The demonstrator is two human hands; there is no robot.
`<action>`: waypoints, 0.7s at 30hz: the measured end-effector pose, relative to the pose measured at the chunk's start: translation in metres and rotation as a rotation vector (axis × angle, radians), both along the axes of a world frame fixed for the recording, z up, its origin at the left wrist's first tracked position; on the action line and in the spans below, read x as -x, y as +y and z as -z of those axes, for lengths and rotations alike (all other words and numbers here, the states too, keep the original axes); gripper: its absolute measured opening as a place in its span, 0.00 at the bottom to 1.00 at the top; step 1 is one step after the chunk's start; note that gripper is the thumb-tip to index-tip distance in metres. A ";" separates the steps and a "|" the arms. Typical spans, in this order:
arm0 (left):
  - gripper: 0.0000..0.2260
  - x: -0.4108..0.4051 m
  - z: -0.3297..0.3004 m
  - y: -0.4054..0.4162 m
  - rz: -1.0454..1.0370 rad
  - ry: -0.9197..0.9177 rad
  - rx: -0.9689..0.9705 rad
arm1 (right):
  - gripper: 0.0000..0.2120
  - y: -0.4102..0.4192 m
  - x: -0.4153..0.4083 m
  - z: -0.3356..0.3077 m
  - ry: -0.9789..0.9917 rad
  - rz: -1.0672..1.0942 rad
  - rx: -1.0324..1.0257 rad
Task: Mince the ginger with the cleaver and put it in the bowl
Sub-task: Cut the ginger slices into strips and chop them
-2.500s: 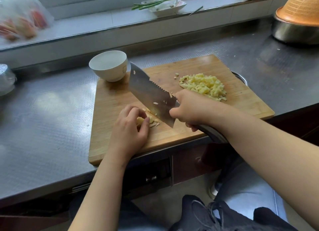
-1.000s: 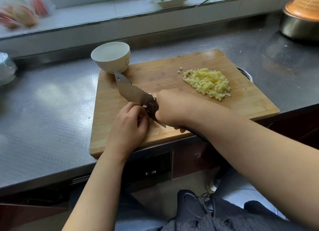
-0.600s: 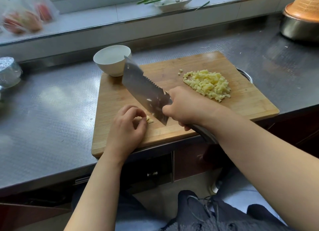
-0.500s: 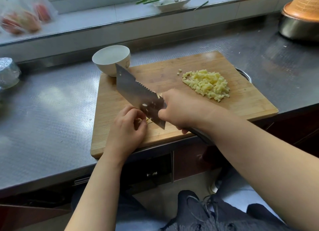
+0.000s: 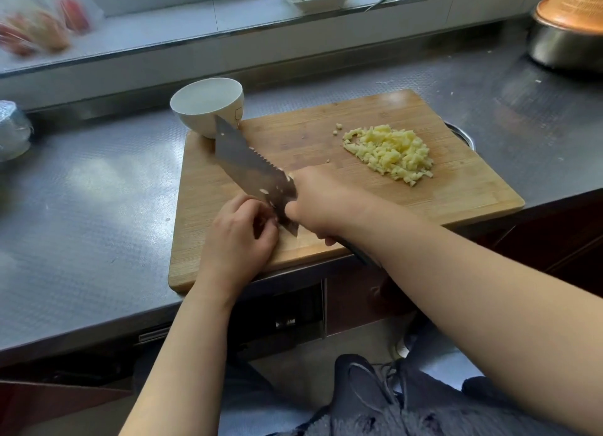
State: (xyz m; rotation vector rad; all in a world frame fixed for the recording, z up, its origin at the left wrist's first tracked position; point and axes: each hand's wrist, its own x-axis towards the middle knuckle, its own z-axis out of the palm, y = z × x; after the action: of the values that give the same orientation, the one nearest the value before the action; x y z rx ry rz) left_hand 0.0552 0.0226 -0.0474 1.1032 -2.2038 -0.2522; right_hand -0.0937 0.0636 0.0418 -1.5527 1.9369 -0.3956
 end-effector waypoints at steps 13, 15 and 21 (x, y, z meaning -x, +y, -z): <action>0.03 -0.002 -0.001 0.005 -0.153 -0.043 0.005 | 0.02 0.013 0.008 -0.014 -0.071 -0.071 0.048; 0.02 -0.001 -0.001 0.005 -0.164 -0.045 0.009 | 0.03 0.011 0.003 -0.014 -0.017 -0.085 0.024; 0.04 -0.001 0.000 0.003 -0.172 -0.079 0.011 | 0.07 0.004 -0.005 -0.014 0.098 -0.122 -0.051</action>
State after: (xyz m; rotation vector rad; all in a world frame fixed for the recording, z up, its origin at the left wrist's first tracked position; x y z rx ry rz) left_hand 0.0558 0.0258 -0.0478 1.3079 -2.1602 -0.1233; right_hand -0.0883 0.0680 0.0558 -1.6749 1.8975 -0.2202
